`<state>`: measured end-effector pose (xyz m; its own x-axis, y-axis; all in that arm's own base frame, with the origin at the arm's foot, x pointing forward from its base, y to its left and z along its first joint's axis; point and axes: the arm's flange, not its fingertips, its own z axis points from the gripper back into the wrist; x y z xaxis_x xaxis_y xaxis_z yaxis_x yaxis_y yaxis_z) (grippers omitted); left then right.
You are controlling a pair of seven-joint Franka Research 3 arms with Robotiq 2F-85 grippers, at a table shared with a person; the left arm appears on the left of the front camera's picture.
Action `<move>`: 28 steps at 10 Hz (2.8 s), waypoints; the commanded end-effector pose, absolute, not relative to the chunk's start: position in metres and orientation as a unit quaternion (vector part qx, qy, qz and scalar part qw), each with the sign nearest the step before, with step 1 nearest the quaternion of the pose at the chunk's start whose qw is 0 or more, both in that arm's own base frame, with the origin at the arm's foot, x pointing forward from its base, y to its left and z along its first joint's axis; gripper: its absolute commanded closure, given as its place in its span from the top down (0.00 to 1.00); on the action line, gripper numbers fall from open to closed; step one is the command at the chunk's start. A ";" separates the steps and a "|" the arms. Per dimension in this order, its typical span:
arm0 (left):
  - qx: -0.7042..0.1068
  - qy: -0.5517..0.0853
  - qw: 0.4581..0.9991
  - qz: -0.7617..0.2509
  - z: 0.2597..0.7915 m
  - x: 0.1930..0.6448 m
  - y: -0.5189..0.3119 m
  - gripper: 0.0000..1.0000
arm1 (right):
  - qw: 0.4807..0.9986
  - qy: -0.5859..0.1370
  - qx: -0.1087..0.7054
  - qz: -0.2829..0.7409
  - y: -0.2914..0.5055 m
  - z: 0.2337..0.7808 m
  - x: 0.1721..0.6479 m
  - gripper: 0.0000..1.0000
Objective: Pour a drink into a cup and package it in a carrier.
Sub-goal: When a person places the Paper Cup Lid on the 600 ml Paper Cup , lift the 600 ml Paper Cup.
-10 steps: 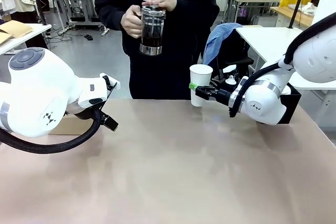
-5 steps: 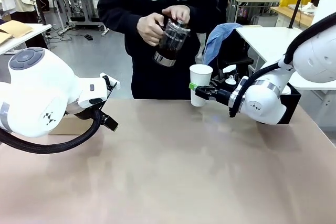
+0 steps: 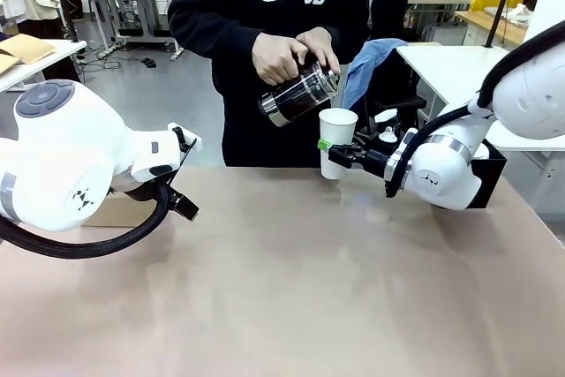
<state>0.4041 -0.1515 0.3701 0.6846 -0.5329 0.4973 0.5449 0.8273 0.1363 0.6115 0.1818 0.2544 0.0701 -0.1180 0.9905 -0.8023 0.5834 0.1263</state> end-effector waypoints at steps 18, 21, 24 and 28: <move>-0.012 -0.268 0.917 -0.294 0.370 0.404 -0.152 1.00 | 0.634 -0.626 0.365 0.270 0.184 0.255 0.611 0.80; -0.012 -0.268 0.917 -0.294 0.370 0.404 -0.152 1.00 | 0.634 -0.626 0.365 0.270 0.184 0.255 0.611 0.80; -0.012 -0.268 0.917 -0.294 0.370 0.404 -0.152 1.00 | 0.634 -0.626 0.365 0.270 0.184 0.255 0.611 0.80; -0.012 -0.268 0.917 -0.294 0.370 0.404 -0.152 1.00 | 0.634 -0.626 0.365 0.270 0.184 0.255 0.611 0.80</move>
